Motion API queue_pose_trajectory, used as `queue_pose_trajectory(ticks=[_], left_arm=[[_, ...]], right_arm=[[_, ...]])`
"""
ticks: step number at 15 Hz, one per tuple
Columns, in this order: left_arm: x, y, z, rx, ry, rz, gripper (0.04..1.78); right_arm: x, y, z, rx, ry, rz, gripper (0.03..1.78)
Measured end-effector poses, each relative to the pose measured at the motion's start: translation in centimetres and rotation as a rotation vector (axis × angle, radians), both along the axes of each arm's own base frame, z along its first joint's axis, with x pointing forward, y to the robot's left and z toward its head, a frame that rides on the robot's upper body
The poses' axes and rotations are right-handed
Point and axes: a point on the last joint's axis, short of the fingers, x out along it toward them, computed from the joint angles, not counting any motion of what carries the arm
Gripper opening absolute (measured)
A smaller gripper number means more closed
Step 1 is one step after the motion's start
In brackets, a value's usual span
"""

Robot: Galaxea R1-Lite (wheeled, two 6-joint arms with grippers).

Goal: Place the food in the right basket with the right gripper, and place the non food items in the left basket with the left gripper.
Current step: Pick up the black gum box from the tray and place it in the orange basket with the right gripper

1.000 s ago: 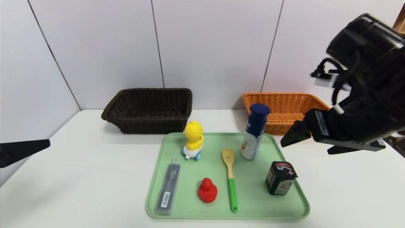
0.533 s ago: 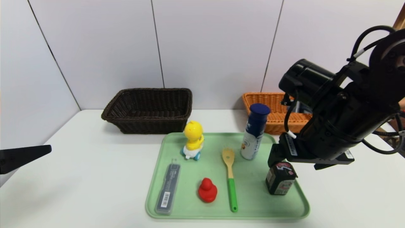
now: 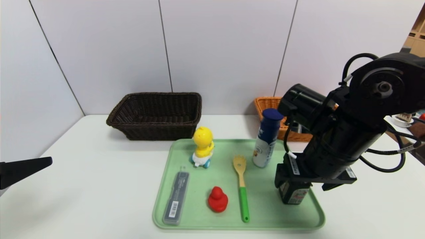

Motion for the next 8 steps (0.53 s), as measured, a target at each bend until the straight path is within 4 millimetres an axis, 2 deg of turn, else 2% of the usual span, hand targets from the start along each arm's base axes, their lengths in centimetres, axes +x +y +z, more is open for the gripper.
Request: queue_pose_trajectory(ticks=[8], left_arm=[[-1.0, 0.0, -0.7, 0.001, -0.005, -0.002, 1.69]], right_arm=[[1.0, 0.2, -2.6, 0.014, -0.007, -0.019, 1.71]])
